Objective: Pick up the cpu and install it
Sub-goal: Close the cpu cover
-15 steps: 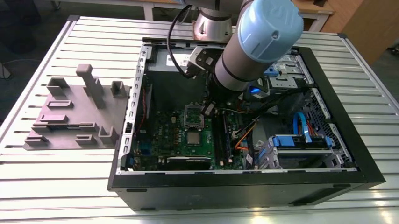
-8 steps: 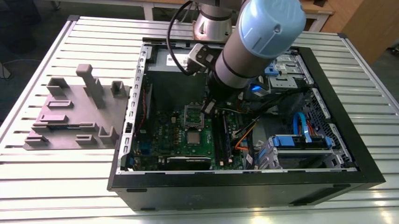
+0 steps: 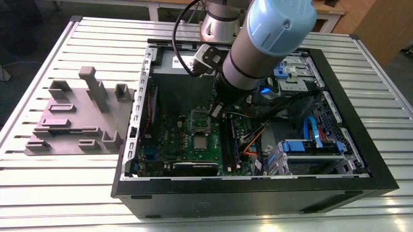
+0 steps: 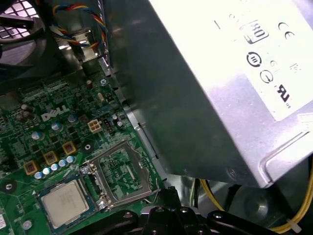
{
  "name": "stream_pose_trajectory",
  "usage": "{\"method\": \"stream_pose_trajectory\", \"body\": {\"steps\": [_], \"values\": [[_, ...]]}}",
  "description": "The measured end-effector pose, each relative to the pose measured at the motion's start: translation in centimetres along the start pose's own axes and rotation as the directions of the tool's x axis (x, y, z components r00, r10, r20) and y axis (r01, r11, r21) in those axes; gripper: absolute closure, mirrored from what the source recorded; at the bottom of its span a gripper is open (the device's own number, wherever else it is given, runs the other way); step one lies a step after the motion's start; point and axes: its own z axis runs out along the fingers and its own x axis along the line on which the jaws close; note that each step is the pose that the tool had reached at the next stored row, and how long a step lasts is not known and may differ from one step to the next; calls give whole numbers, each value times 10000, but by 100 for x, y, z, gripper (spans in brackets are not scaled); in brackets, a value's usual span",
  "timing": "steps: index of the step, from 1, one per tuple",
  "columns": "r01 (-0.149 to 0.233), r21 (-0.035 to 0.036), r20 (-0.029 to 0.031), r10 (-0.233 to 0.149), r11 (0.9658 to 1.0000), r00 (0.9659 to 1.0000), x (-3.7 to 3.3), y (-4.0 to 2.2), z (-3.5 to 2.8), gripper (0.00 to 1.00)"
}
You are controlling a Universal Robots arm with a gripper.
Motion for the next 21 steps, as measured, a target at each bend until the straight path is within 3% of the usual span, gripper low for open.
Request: {"method": "stream_pose_trajectory", "body": {"steps": [3, 8, 21], "values": [[-7, 20, -35, 7, 10000, 10000, 1, 10, -13, 89], [-22, 89, -156, 24, 10000, 9999, 10, 30, -21, 89], [-26, 110, -187, 28, 9999, 9998, 16, 91, -106, 89]]}}
